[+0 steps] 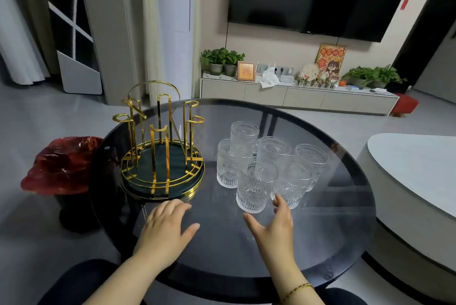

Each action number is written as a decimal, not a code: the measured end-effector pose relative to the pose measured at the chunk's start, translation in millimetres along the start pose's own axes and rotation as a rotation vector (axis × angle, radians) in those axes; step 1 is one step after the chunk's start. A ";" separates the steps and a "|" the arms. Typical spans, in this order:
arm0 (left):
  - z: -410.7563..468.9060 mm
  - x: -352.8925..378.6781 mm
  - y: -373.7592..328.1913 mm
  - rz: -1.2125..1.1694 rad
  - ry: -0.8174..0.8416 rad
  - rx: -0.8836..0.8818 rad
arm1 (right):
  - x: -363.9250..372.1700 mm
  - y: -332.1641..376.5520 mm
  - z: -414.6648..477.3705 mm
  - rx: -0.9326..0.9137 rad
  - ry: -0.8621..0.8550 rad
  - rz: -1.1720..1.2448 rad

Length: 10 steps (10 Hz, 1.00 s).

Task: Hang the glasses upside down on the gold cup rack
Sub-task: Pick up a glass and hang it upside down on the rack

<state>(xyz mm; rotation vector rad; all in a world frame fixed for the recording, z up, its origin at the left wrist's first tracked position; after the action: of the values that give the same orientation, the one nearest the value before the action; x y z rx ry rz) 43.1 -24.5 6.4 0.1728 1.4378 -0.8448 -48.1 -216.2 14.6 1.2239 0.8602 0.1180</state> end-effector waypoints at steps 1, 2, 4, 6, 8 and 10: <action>1.2 4.1 2.6 0.071 -0.015 0.018 | 8.6 2.8 4.3 0.011 0.027 -0.028; 1.9 5.3 2.7 0.075 -0.024 0.031 | 16.3 8.2 9.6 0.010 0.030 -0.016; 1.4 5.2 3.3 0.066 -0.039 0.041 | 21.5 10.5 17.3 0.052 -0.021 0.054; 1.1 3.7 1.9 0.052 -0.048 0.041 | 20.5 13.5 22.8 0.091 -0.107 -0.087; 1.4 4.1 2.7 0.059 -0.063 0.039 | 20.0 12.9 25.8 0.086 -0.109 -0.092; -0.2 1.2 2.1 0.009 -0.081 0.039 | 21.0 12.4 24.6 0.082 -0.064 -0.001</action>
<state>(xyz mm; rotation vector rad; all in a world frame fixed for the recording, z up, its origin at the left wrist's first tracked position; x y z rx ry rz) 44.1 -23.3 4.5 0.1730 1.3444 -0.8634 -13.7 -219.7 16.3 1.2968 0.8160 0.0431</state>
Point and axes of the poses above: each hand's wrist, its own z-axis towards the middle knuckle, its own x-axis out of the palm, y = z × x, the point moved 5 cm from there along z, towards the middle knuckle, and after that the axes turned 7 degrees about x, right-handed, at the moved point
